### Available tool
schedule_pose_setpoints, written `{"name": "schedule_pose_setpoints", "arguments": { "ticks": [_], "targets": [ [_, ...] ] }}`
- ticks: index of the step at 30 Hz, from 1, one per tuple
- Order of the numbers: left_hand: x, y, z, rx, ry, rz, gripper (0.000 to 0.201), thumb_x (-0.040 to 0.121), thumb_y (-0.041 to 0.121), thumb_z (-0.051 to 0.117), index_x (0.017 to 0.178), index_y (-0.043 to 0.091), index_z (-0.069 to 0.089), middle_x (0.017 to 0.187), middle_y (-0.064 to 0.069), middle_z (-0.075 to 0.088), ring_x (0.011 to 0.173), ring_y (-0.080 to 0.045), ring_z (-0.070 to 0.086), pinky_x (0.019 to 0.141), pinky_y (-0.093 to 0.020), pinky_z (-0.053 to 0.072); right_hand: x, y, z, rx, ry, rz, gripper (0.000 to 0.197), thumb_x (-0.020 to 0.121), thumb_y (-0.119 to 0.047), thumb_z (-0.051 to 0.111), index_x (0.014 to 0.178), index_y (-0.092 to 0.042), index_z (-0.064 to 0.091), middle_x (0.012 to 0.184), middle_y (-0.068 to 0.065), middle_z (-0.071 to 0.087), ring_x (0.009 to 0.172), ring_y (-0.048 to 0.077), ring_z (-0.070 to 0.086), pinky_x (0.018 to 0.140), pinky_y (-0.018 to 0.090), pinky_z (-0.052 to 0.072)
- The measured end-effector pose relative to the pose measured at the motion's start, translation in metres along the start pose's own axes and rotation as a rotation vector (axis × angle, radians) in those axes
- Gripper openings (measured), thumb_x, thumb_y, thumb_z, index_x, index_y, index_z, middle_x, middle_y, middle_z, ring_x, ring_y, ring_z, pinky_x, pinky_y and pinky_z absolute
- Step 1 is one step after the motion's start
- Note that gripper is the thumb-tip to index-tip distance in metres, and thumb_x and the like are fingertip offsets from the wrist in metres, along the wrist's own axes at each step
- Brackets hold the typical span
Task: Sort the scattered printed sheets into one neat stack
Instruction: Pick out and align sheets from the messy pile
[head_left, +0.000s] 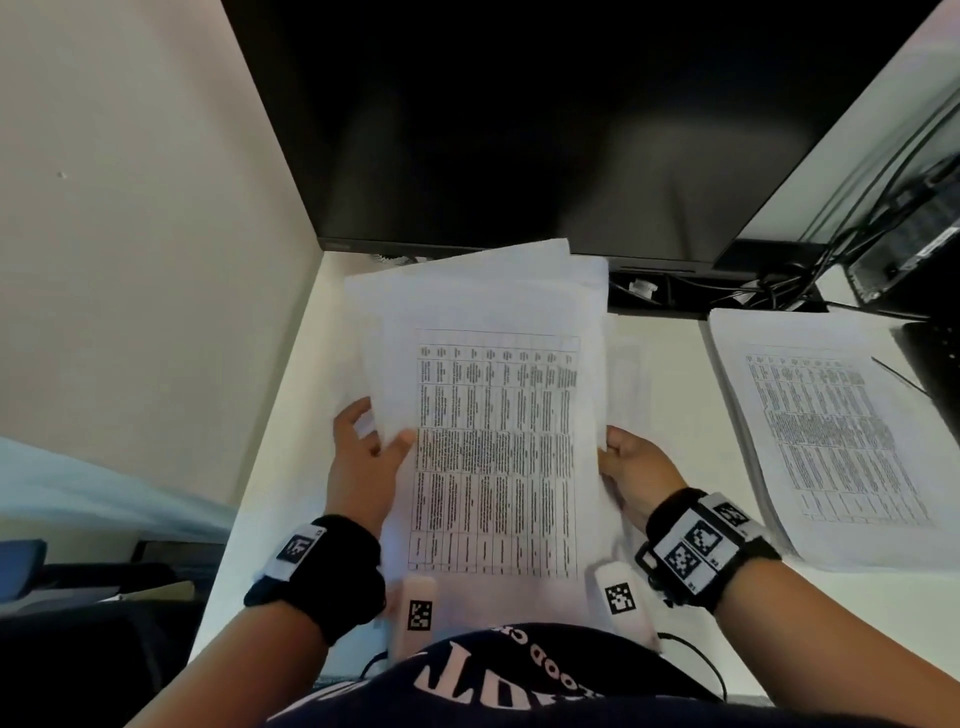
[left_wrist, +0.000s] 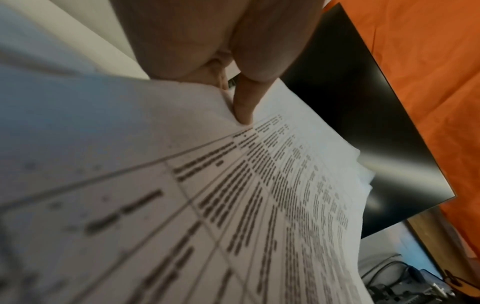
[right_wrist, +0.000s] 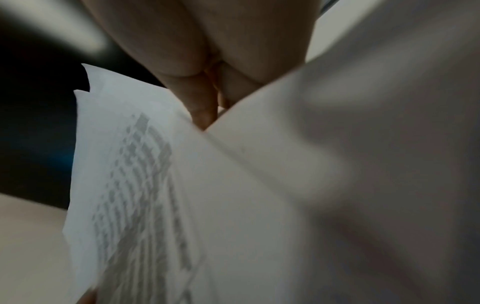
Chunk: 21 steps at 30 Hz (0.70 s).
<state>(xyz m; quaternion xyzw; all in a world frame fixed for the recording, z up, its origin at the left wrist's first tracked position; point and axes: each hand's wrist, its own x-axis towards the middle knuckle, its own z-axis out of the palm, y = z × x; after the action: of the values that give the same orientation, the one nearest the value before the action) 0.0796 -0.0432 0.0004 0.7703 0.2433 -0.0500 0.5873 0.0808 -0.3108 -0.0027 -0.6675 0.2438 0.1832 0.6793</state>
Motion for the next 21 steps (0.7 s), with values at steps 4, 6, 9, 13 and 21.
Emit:
{"name": "schedule_pose_setpoints", "arguments": {
  "ticks": [4,6,9,13,21],
  "targets": [
    [0.002,-0.002,0.012,0.124,-0.024,-0.031,0.045,0.094,0.025,0.056,0.136,0.014,0.044,0.127,-0.004,0.06,0.118,-0.024,0.053,0.106,-0.042,0.039,0.0,-0.003,0.003,-0.155,-0.023,-0.006,0.022,0.092,-0.002,0.05,0.095,-0.014,0.067,0.081,0.009,0.071,0.062,0.016,0.066,0.053,0.018,0.048],
    [0.003,-0.004,0.01,0.182,-0.011,-0.031,0.036,0.095,0.023,0.054,0.128,0.012,0.052,0.123,-0.006,0.062,0.116,-0.025,0.055,0.104,-0.04,0.04,0.009,-0.001,-0.004,-0.291,0.061,-0.012,0.014,0.095,-0.015,0.049,0.096,-0.018,0.063,0.089,0.008,0.066,0.073,0.02,0.06,0.064,0.026,0.048],
    [0.003,-0.007,0.001,0.3,-0.039,0.009,0.032,0.095,0.025,0.054,0.123,0.011,0.055,0.116,-0.005,0.064,0.112,-0.025,0.056,0.097,-0.033,0.041,0.028,0.007,-0.023,-0.394,0.296,0.054,0.027,0.087,-0.019,0.059,0.114,-0.019,0.057,0.107,0.003,0.062,0.095,0.026,0.063,0.09,0.04,0.051],
    [-0.006,-0.008,-0.006,0.319,-0.177,0.054,0.026,0.095,0.025,0.055,0.12,0.018,0.057,0.106,0.007,0.064,0.101,-0.013,0.057,0.087,-0.024,0.039,0.046,0.009,-0.027,-0.436,0.285,0.155,0.033,0.08,-0.032,0.068,0.107,-0.022,0.053,0.096,0.01,0.063,0.081,0.026,0.06,0.086,0.037,0.052],
    [-0.01,-0.008,0.002,0.36,-0.287,0.071,0.015,0.09,0.023,0.062,0.103,0.017,0.065,0.098,-0.002,0.07,0.092,-0.019,0.063,0.078,-0.028,0.047,0.048,-0.011,-0.018,-0.832,0.243,0.2,0.023,0.092,-0.008,0.047,0.105,-0.001,0.064,0.116,0.019,0.063,0.109,0.032,0.058,0.09,0.032,0.044]
  ]
}}
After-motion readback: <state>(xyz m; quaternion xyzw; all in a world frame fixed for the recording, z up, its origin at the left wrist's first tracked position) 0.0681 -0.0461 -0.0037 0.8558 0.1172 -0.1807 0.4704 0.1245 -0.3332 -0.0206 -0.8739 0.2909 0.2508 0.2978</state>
